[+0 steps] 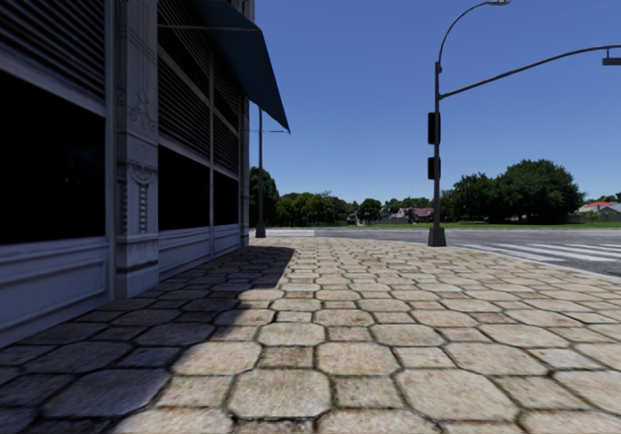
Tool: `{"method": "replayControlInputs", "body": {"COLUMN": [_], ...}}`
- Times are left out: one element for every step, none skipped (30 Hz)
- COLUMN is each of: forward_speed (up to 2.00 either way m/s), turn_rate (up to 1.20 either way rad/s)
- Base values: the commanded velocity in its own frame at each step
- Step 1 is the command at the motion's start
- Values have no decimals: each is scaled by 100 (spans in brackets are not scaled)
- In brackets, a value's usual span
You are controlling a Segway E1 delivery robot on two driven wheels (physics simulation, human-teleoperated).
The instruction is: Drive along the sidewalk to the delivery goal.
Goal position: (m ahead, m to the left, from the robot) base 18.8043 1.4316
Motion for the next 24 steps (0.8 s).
{"method": "replayControlInputs", "body": {"forward_speed": [200,200,200,200,200,200,200,200,200,200,200,200,200,200,200,200,200,200,200,200,200,200,200,200], "turn_rate": [0,0,0,0,0,0,0,0,0,0,0,0,0,0,0,0,0,0,0,0,0,0,0,0]}}
